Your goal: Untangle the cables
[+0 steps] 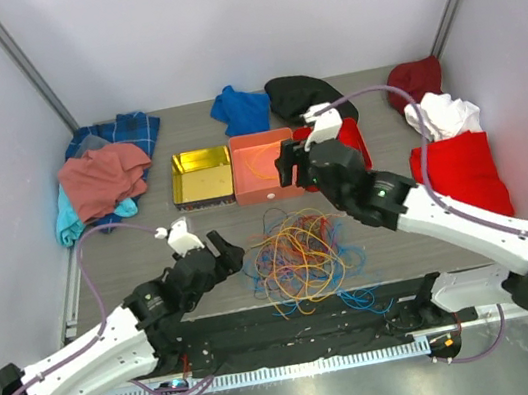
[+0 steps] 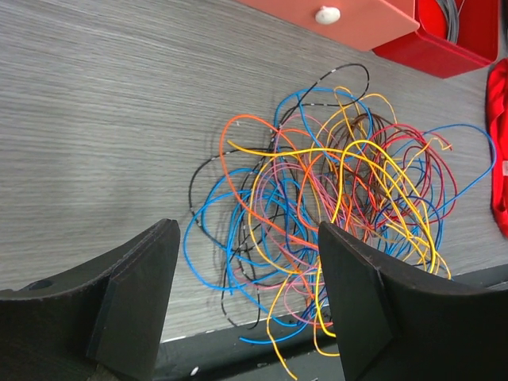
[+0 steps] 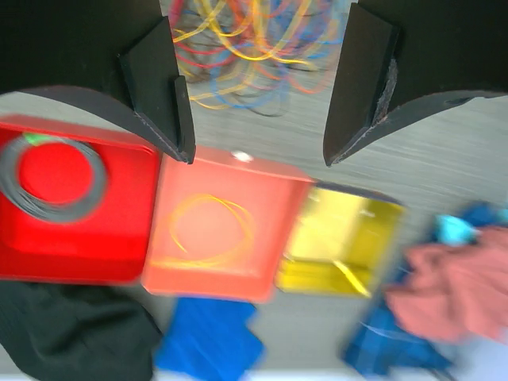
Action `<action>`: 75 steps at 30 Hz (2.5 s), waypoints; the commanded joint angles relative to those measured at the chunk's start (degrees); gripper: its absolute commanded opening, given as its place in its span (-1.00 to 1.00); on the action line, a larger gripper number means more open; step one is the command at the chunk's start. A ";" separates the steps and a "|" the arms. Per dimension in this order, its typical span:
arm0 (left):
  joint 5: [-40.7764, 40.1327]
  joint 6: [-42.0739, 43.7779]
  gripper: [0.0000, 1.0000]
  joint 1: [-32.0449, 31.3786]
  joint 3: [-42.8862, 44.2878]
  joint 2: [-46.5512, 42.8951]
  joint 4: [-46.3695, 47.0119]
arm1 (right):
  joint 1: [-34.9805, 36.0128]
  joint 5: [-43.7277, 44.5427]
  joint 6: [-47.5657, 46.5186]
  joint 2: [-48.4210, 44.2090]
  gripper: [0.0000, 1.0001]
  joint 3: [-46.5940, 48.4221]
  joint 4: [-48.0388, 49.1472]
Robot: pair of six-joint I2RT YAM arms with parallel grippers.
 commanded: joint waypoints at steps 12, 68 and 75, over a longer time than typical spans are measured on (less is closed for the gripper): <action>11.11 3.66 0.42 -0.20 10.55 25.67 17.71 | 3.24 -13.32 10.59 -12.78 0.13 -17.67 -3.68; 14.70 9.55 0.05 -0.20 3.34 27.67 29.30 | 8.69 -11.32 15.59 -12.95 -0.02 -21.71 -6.93; 16.29 9.63 0.02 -0.20 3.69 30.85 32.64 | 8.60 -10.70 15.50 -13.83 -0.02 -21.80 -7.99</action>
